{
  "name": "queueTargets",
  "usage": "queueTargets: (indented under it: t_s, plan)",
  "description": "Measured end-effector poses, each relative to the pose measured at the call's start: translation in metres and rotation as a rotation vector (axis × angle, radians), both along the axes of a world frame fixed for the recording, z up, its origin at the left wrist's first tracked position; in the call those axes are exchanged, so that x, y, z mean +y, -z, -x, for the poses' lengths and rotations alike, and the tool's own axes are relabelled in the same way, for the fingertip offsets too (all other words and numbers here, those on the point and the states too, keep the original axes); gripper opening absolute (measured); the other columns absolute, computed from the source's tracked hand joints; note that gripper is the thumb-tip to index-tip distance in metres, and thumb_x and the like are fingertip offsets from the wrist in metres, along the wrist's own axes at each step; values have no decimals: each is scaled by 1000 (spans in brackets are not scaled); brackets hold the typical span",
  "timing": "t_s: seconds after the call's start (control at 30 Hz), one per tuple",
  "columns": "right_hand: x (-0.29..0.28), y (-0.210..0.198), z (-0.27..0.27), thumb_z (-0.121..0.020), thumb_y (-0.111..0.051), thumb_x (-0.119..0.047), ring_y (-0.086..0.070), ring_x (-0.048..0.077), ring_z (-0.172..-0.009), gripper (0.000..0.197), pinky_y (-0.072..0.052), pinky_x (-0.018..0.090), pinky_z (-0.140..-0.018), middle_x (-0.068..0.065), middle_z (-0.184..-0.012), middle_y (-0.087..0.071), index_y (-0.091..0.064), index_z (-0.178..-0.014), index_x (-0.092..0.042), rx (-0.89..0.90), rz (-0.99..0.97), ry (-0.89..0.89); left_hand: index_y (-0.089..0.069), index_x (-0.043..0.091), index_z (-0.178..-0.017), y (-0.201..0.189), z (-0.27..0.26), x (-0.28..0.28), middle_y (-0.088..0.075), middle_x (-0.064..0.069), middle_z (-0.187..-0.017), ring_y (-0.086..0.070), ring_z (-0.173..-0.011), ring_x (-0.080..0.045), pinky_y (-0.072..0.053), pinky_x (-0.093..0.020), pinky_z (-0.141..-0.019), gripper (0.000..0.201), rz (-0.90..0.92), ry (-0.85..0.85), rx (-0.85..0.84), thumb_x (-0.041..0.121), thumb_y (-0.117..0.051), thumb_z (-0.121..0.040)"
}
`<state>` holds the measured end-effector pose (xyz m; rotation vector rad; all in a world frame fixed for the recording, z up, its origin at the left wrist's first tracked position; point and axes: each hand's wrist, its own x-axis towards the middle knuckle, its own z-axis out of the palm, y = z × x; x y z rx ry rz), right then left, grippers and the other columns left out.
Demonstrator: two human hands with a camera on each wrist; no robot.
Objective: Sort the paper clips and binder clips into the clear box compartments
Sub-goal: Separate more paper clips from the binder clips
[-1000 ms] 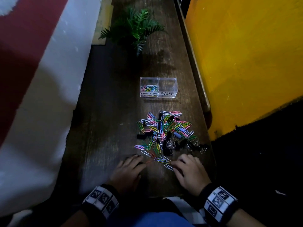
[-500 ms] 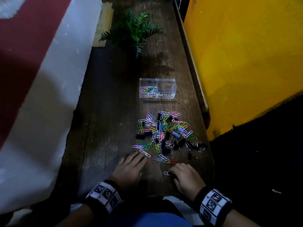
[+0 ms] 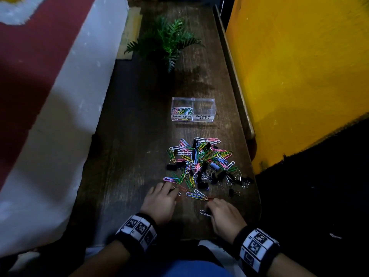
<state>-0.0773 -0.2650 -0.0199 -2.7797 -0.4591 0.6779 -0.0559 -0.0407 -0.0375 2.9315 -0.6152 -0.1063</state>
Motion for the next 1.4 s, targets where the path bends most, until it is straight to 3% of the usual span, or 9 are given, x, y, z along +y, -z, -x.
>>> queueTargets:
  t_s: [0.17, 0.3, 0.43, 0.73, 0.9, 1.0, 1.13, 1.27, 1.4]
  plan:
    - [-3, 2, 5, -65, -59, -7, -58, 25, -78, 19, -46, 32, -67, 0, -83, -57, -60, -77, -23, -19, -54, 26, -70, 26, -88, -2, 0, 1, -63, 5, -87, -60, -75, -21, -49, -31, -58, 45, 25, -30, 32, 33, -87, -47]
    - [-7, 3, 8, -55, -70, -18, -55, 16, -64, 23, -45, 26, -54, -8, -75, -52, -54, -69, -28, -87, -6, -18, -69, 24, -72, -1, -1, 6, -59, 6, -84, -57, -74, -20, -47, -30, -58, 14, -24, -50, 39, 35, -70, -63]
    - [-11, 4, 8, -61, -74, -34, -55, 15, -65, 23, -46, 25, -54, -8, -77, -53, -56, -73, -27, -154, -6, -68, -66, 24, -65, 0, -4, 13, -58, 8, -77, -57, -70, -18, -46, -30, -56, 29, -38, -69, 90, 38, -42, -73]
    - [-17, 5, 8, -70, -57, -42, -51, 12, -72, 15, -32, 25, -63, -11, -79, -53, -55, -72, -27, -223, -5, -161, -57, 25, -66, 1, -6, 26, -55, 7, -76, -58, -69, -16, -51, -25, -55, 24, 25, -102, 218, 40, -41, -74]
    - [-10, 4, 2, -70, -46, -34, -52, 12, -69, 16, -31, 24, -63, -11, -74, -54, -59, -75, -27, -218, -61, -263, -59, 21, -89, -6, -13, 28, -56, 0, -98, -53, -98, -21, -43, -30, -81, 29, 96, -38, 399, 39, -36, -87]
    - [-2, 1, -2, -65, -57, -34, -55, 11, -63, 10, -32, 22, -62, -12, -67, -54, -60, -72, -27, -202, -13, -278, -54, 27, -79, -7, -13, 29, -55, 7, -86, -55, -86, -18, -49, -31, -74, 22, 194, 32, 355, 41, -38, -79]
    - [7, 2, -4, -44, -78, -28, -56, 10, -60, 33, -43, 19, -55, -11, -66, -56, -59, -71, -28, -116, 37, -254, -54, 28, -71, -7, -15, 21, -55, 12, -87, -49, -85, -8, -35, -22, -71, 10, 202, 179, 257, 36, -50, -74]
    - [10, 0, -7, -63, -66, -10, -59, 26, -80, 29, -48, 31, -71, 3, -87, -64, -61, -91, -17, 2, 35, -185, -57, 25, -62, -5, -18, 10, -56, 11, -77, -46, -79, -8, -44, -21, -64, 17, 140, 283, 186, 34, -46, -72]
    - [10, -2, -9, -58, -68, -9, -60, 26, -80, 34, -49, 30, -71, 3, -86, -63, -60, -90, -17, 50, 83, -195, -53, 22, -60, -5, -16, 5, -52, 10, -64, -56, -64, -11, -45, -17, -45, 18, 138, 256, 227, 33, -44, -72]
